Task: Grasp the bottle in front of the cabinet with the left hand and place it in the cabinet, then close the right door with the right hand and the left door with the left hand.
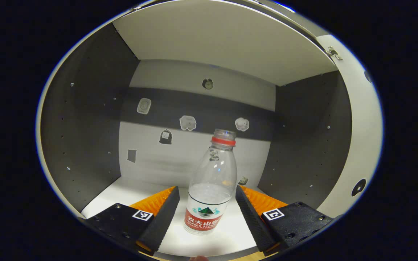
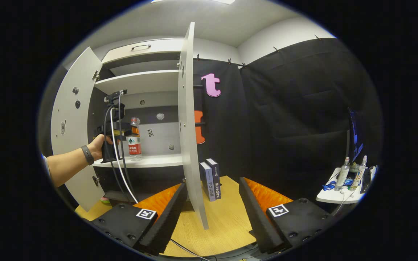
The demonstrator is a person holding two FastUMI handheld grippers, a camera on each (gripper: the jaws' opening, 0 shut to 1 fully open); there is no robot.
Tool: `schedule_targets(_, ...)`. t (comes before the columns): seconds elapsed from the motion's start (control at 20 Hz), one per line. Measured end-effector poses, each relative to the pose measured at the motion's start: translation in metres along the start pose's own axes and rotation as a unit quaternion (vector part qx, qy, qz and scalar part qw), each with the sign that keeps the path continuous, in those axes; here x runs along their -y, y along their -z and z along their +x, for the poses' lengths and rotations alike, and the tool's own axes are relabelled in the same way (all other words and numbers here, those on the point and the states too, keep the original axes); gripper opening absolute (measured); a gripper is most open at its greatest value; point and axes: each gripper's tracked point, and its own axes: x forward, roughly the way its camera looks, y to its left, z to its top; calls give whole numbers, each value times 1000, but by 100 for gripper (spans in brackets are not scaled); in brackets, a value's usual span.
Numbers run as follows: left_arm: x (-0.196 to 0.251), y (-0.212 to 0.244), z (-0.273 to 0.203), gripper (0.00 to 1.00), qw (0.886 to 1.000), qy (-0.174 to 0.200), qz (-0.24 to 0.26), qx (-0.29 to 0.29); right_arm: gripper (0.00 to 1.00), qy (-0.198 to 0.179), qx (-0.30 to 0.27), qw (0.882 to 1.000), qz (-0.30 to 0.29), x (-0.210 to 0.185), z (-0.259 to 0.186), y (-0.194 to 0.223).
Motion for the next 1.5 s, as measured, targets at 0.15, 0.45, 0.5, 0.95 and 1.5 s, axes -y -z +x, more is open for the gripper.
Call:
schedule_targets(0.15,3,-27,-32,94,999,7,4,35,96,-7,-4,1000,0,-3,-1,1)
schedule_targets(0.45,5,-65,-119,95,995,24,-2,95,96,-40,2,999,-2,-20,2,-10)
schedule_targets(0.5,5,-66,-133,94,995,23,-3,98,96,-49,4,999,-1,-24,4,-13)
schedule_targets(0.95,-45,-31,-256,94,991,-58,14,118,90,-127,3,992,7,-76,12,-18)
schedule_targets(1.5,-54,73,-329,97,992,-89,26,80,96,-162,-14,987,16,-100,14,-2)
